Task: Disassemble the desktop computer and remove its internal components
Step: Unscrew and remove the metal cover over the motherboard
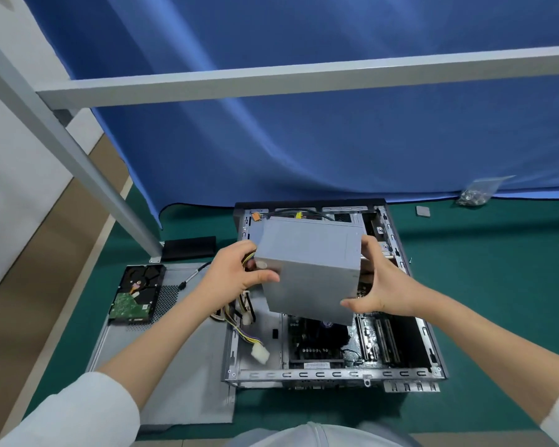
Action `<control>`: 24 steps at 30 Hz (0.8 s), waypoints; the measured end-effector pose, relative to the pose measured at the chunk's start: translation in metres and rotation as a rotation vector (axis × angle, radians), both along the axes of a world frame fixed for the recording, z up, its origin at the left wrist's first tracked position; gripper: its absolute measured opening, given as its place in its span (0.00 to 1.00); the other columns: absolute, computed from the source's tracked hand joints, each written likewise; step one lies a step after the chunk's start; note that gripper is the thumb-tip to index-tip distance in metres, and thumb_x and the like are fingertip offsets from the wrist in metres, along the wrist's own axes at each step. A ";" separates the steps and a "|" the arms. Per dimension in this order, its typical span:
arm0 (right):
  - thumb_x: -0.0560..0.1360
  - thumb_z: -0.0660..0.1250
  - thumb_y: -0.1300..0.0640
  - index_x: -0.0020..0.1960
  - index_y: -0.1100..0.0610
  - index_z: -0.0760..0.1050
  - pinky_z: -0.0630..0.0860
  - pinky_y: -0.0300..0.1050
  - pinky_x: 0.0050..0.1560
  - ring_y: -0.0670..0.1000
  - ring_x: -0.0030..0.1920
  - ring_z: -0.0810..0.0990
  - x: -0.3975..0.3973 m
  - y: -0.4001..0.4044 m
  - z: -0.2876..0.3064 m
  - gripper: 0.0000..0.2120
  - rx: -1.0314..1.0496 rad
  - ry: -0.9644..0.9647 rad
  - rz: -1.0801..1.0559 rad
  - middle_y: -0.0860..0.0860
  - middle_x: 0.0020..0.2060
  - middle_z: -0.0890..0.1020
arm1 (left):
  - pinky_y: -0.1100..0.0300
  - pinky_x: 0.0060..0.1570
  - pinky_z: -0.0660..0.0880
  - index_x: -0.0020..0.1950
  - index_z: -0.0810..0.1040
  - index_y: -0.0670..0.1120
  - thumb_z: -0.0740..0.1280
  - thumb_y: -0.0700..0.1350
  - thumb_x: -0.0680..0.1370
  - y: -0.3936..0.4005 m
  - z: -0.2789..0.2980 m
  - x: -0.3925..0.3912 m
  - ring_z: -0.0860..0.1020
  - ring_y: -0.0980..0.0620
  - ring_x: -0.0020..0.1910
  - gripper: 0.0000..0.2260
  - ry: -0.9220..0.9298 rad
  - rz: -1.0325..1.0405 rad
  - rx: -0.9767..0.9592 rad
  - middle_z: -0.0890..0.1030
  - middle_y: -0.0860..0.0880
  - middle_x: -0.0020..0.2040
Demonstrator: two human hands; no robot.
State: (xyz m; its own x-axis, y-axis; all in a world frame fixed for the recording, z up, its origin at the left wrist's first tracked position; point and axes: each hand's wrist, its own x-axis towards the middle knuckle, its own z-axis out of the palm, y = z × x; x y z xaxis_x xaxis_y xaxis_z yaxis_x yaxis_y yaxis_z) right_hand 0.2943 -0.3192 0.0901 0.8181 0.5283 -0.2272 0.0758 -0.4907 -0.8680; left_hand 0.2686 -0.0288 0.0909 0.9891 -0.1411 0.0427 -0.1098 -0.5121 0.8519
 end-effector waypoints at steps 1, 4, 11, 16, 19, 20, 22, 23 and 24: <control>0.61 0.79 0.53 0.69 0.43 0.53 0.62 0.27 0.61 0.33 0.63 0.68 -0.001 0.000 0.001 0.47 -0.009 -0.010 -0.010 0.35 0.63 0.68 | 0.55 0.38 0.64 0.47 0.74 0.30 0.70 0.71 0.59 0.003 -0.004 0.000 0.67 0.46 0.36 0.43 0.010 -0.012 0.020 0.73 0.35 0.41; 0.59 0.79 0.46 0.66 0.36 0.56 0.64 0.28 0.60 0.35 0.62 0.70 -0.003 0.005 0.008 0.44 -0.036 -0.064 -0.040 0.28 0.59 0.69 | 0.58 0.42 0.70 0.52 0.75 0.33 0.68 0.70 0.60 0.006 -0.015 -0.003 0.73 0.49 0.38 0.41 0.141 0.025 -0.006 0.77 0.45 0.39; 0.53 0.69 0.28 0.72 0.47 0.57 0.71 0.44 0.59 0.44 0.60 0.73 -0.007 0.026 0.017 0.53 -0.286 -0.217 -0.146 0.39 0.63 0.71 | 0.74 0.44 0.68 0.49 0.70 0.60 0.50 0.84 0.56 -0.002 -0.041 0.001 0.74 0.71 0.46 0.36 0.313 0.065 0.051 0.76 0.63 0.48; 0.51 0.66 0.26 0.66 0.44 0.59 0.71 0.39 0.44 0.43 0.49 0.74 -0.014 0.031 0.010 0.48 -0.370 -0.189 -0.241 0.32 0.49 0.72 | 0.65 0.44 0.72 0.51 0.68 0.57 0.55 0.70 0.70 -0.002 -0.040 0.014 0.76 0.53 0.48 0.20 0.448 -0.063 0.155 0.75 0.56 0.47; 0.51 0.65 0.26 0.65 0.42 0.59 0.65 0.38 0.38 0.42 0.45 0.70 -0.017 0.029 0.012 0.46 -0.435 -0.240 -0.264 0.28 0.40 0.66 | 0.70 0.43 0.68 0.62 0.65 0.54 0.67 0.54 0.77 -0.004 -0.040 0.021 0.75 0.59 0.50 0.17 0.545 -0.224 0.213 0.74 0.57 0.52; 0.51 0.65 0.25 0.66 0.42 0.58 0.65 0.39 0.39 0.42 0.44 0.70 -0.017 0.027 0.014 0.47 -0.470 -0.261 -0.255 0.30 0.41 0.67 | 0.68 0.44 0.69 0.64 0.64 0.52 0.68 0.47 0.77 -0.007 -0.042 0.023 0.74 0.57 0.51 0.19 0.542 -0.267 0.251 0.74 0.55 0.52; 0.51 0.64 0.24 0.66 0.41 0.56 0.65 0.42 0.40 0.44 0.44 0.70 -0.017 0.024 0.016 0.48 -0.555 -0.318 -0.212 0.34 0.43 0.67 | 0.63 0.46 0.72 0.64 0.66 0.48 0.65 0.36 0.77 -0.018 -0.046 0.024 0.75 0.53 0.51 0.19 0.485 -0.275 0.346 0.75 0.50 0.52; 0.51 0.64 0.25 0.66 0.42 0.55 0.65 0.42 0.41 0.44 0.44 0.70 -0.017 0.023 0.018 0.48 -0.587 -0.351 -0.178 0.34 0.45 0.68 | 0.59 0.47 0.73 0.63 0.67 0.46 0.62 0.34 0.76 -0.024 -0.049 0.023 0.75 0.50 0.51 0.17 0.436 -0.253 0.395 0.76 0.48 0.52; 0.52 0.64 0.25 0.66 0.43 0.56 0.66 0.43 0.41 0.45 0.44 0.71 -0.017 0.022 0.018 0.48 -0.610 -0.381 -0.138 0.36 0.48 0.69 | 0.56 0.49 0.73 0.62 0.69 0.44 0.61 0.32 0.76 -0.029 -0.052 0.023 0.76 0.48 0.52 0.16 0.393 -0.231 0.441 0.77 0.46 0.53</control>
State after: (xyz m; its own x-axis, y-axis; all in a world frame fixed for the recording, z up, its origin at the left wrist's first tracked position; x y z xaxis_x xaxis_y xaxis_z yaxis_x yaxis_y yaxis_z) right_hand 0.2778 -0.2969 0.1084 0.9491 0.2847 -0.1345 0.2202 -0.9055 -0.3627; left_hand 0.2917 -0.0580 0.0393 0.8611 -0.2745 -0.4280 0.0184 -0.8245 0.5656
